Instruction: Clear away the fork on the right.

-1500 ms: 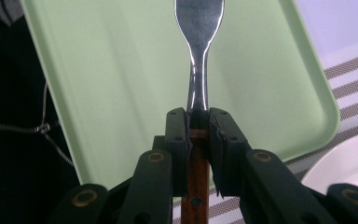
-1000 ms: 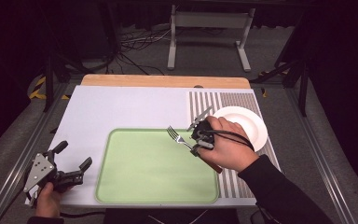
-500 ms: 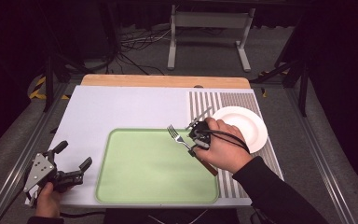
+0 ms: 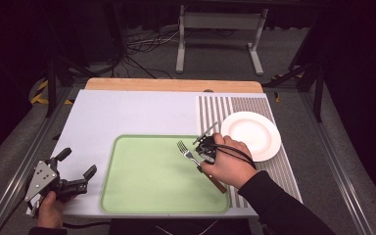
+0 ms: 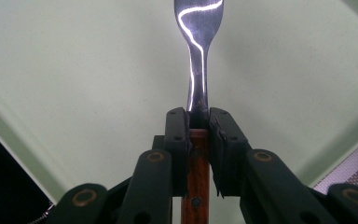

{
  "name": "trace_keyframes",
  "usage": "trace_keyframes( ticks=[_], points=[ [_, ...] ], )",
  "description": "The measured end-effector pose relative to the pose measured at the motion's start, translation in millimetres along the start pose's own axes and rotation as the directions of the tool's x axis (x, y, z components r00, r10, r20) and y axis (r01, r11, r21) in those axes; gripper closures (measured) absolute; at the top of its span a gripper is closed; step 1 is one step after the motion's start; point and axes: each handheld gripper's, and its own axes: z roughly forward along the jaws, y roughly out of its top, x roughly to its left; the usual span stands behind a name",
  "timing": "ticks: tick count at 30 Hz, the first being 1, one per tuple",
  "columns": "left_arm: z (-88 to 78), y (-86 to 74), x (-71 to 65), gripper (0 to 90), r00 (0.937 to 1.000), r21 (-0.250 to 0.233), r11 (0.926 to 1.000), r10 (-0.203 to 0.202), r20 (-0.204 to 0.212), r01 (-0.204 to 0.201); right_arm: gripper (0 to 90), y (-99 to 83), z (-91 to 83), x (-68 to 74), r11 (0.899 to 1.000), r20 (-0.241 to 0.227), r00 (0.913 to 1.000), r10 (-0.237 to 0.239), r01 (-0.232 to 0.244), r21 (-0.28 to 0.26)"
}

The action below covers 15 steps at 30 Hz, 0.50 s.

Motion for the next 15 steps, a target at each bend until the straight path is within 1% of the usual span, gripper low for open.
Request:
trace_keyframes(
  ticks=[7,11,15],
  points=[
    [0.1,0.0,0.1,0.0,1.0000,0.001,1.0000,0.002,0.002,-0.002,78.1,-2.4,10.7,1.5,1.000,0.000,0.9998,0.018,-0.018,0.025],
    [0.0,0.0,0.2,0.0,1.0000,0.000,1.0000,0.002,0.002,-0.002,78.1,-4.4,19.7,1.0,0.998,0.004,0.9995,0.030,-0.031,0.056],
    [0.0,0.0,-0.1,0.0,1.0000,0.000,1.0000,0.001,0.002,-0.001,78.1,-5.1,22.8,0.9,0.997,0.006,0.9991,0.041,-0.041,0.069]
  ],
)
